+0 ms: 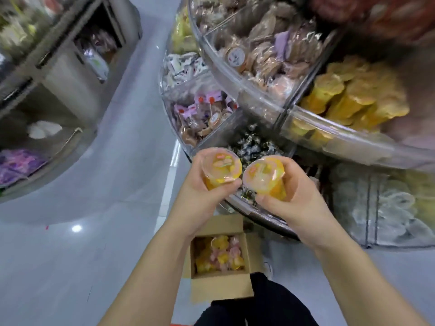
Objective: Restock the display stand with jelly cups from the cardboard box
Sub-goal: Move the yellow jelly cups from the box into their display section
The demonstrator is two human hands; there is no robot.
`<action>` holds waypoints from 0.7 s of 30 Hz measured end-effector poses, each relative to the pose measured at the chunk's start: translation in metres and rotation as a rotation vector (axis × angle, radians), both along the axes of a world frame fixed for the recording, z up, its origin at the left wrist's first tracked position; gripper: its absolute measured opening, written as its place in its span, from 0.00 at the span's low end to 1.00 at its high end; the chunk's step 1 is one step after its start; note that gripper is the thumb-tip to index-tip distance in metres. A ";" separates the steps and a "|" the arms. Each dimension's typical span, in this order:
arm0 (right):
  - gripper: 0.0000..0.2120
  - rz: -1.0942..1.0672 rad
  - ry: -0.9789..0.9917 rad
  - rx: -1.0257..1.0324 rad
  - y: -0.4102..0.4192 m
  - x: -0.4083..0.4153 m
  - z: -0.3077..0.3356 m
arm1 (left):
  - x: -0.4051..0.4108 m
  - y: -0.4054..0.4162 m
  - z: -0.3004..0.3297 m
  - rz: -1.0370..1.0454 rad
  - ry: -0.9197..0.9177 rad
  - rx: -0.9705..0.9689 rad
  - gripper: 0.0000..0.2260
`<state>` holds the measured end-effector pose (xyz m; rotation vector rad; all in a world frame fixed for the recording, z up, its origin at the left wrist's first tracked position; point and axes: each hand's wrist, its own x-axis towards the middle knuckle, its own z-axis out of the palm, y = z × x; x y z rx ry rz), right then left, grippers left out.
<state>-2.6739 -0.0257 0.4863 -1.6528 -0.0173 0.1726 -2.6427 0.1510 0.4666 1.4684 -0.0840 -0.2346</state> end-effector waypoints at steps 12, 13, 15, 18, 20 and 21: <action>0.28 -0.447 -0.247 -0.365 -0.127 0.039 0.055 | 0.089 -0.138 0.065 -0.161 -0.330 0.249 0.20; 0.26 -0.463 -0.231 -0.369 -0.136 0.046 0.057 | 0.096 -0.147 0.067 -0.156 -0.358 0.284 0.22; 0.25 -0.467 -0.190 -0.413 -0.151 0.061 0.056 | 0.108 -0.162 0.066 -0.161 -0.385 0.361 0.25; 0.23 -0.443 -0.141 -0.536 -0.164 0.079 0.050 | 0.122 -0.175 0.060 -0.204 -0.423 0.508 0.26; 0.23 -0.420 -0.142 -0.607 -0.166 0.087 0.045 | 0.128 -0.180 0.058 -0.224 -0.462 0.622 0.26; 0.22 -0.409 -0.145 -0.623 -0.167 0.090 0.042 | 0.131 -0.181 0.057 -0.229 -0.490 0.666 0.27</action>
